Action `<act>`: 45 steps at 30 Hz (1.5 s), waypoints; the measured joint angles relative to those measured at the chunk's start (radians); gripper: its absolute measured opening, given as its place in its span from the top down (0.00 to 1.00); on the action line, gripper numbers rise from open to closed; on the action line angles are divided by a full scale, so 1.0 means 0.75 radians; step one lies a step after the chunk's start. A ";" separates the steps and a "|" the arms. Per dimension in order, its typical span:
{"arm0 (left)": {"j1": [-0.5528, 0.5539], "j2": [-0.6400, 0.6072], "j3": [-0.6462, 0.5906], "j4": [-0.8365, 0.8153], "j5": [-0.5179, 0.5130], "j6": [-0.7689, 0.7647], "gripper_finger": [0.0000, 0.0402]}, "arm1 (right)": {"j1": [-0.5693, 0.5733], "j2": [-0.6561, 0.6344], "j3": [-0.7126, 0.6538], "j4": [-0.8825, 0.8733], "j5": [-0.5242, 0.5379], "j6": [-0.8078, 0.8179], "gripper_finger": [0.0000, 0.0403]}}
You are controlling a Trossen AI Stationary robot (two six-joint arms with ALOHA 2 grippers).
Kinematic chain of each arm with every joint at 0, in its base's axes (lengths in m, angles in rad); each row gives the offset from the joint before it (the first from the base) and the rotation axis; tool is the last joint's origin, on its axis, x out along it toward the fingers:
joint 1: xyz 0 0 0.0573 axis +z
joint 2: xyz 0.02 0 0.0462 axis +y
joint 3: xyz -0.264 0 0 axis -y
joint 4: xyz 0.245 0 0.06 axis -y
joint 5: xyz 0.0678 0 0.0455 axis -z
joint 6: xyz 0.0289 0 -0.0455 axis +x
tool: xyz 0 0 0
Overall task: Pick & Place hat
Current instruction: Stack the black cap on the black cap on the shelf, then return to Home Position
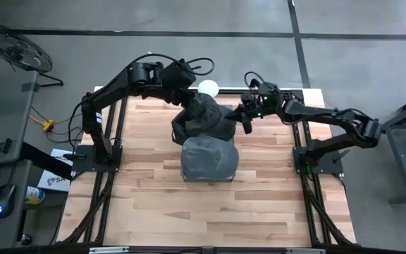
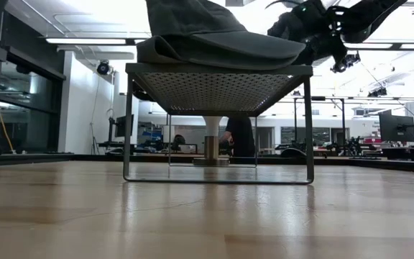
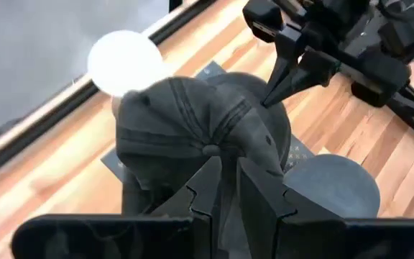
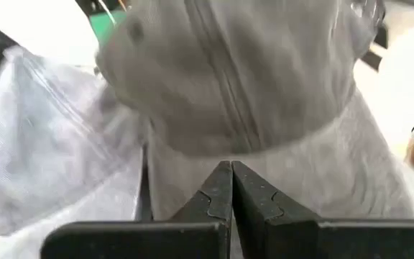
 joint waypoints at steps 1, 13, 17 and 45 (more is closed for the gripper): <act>0.000 -0.003 0.000 0.007 -0.007 0.018 0.89 | -0.008 -0.017 0.000 0.003 0.000 0.007 1.00; 0.000 -0.066 -0.001 -0.009 -0.084 0.214 0.89 | -0.117 -0.248 0.001 0.009 -0.047 0.094 1.00; -0.009 -0.120 -0.001 0.000 -0.121 0.355 0.89 | -0.143 -0.377 0.001 0.007 -0.092 0.115 1.00; -0.032 -0.297 -0.198 0.310 0.292 0.785 0.89 | 0.211 -1.174 -0.186 -0.534 0.573 0.228 1.00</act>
